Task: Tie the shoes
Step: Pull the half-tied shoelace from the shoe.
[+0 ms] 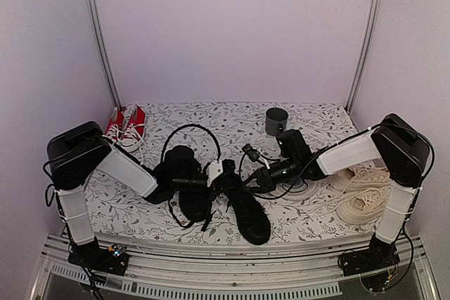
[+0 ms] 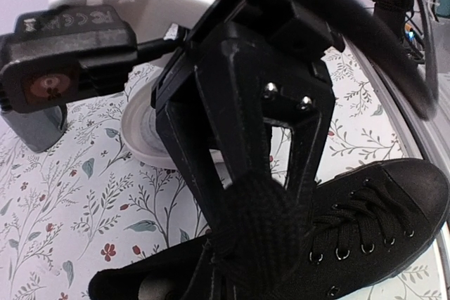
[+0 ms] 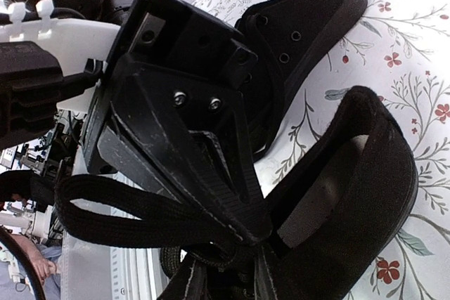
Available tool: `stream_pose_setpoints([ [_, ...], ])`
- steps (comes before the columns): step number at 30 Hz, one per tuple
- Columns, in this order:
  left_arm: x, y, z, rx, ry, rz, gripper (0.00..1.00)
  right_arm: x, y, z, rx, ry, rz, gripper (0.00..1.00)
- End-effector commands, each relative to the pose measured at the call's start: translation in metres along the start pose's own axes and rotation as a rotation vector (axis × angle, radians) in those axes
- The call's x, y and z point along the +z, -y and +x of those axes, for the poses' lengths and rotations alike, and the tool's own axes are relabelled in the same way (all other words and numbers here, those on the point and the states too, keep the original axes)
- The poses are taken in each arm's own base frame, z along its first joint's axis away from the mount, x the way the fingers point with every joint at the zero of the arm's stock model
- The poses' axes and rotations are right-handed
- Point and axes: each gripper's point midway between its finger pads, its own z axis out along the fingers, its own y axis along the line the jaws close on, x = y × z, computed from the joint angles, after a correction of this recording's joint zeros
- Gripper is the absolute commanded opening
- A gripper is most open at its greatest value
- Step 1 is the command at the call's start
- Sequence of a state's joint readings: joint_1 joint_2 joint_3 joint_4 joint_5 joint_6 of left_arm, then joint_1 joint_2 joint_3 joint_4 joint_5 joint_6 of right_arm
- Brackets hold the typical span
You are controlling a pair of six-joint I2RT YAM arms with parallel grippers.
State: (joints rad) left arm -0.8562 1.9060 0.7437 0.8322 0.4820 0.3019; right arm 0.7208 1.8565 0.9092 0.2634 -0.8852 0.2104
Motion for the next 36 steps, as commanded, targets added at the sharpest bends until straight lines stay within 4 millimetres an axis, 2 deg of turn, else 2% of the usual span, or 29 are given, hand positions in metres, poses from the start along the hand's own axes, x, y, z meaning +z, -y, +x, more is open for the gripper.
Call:
stream_pose_setpoints([
  [1, -0.002, -0.013, -0.014, 0.02, 0.049, -0.04, 0.0, 0.01, -0.014, -0.002, -0.042, 0.0, -0.053, 0.26],
  [4, -0.002, -0.015, -0.015, 0.02, 0.049, -0.045, 0.0, 0.011, -0.016, -0.005, -0.061, 0.007, -0.039, 0.26],
  [6, -0.001, -0.014, -0.015, 0.018, 0.05, -0.041, 0.0, 0.011, -0.009, -0.008, -0.052, 0.022, 0.005, 0.22],
  [11, -0.001, -0.013, -0.015, 0.018, 0.052, -0.036, 0.0, 0.014, 0.003, -0.008, -0.008, 0.035, 0.055, 0.2],
  [15, -0.001, -0.013, -0.015, 0.018, 0.052, -0.036, 0.0, 0.01, -0.001, -0.008, -0.009, 0.038, 0.047, 0.06],
  [17, -0.002, -0.013, -0.014, 0.016, 0.05, -0.041, 0.0, 0.008, -0.003, -0.007, -0.012, 0.04, 0.05, 0.02],
  [28, -0.008, -0.012, -0.013, 0.023, 0.048, -0.039, 0.0, -0.004, -0.005, -0.006, -0.004, 0.04, 0.092, 0.01],
  [31, -0.013, -0.002, -0.018, 0.054, 0.068, 0.012, 0.29, -0.003, -0.004, -0.007, -0.005, 0.027, 0.099, 0.01],
  [32, -0.015, 0.001, -0.023, 0.065, 0.08, 0.027, 0.36, -0.003, -0.005, -0.007, -0.009, 0.019, 0.095, 0.01],
  [36, -0.022, 0.005, -0.041, 0.086, 0.126, 0.058, 0.5, -0.001, -0.007, -0.007, -0.021, 0.005, 0.083, 0.01],
])
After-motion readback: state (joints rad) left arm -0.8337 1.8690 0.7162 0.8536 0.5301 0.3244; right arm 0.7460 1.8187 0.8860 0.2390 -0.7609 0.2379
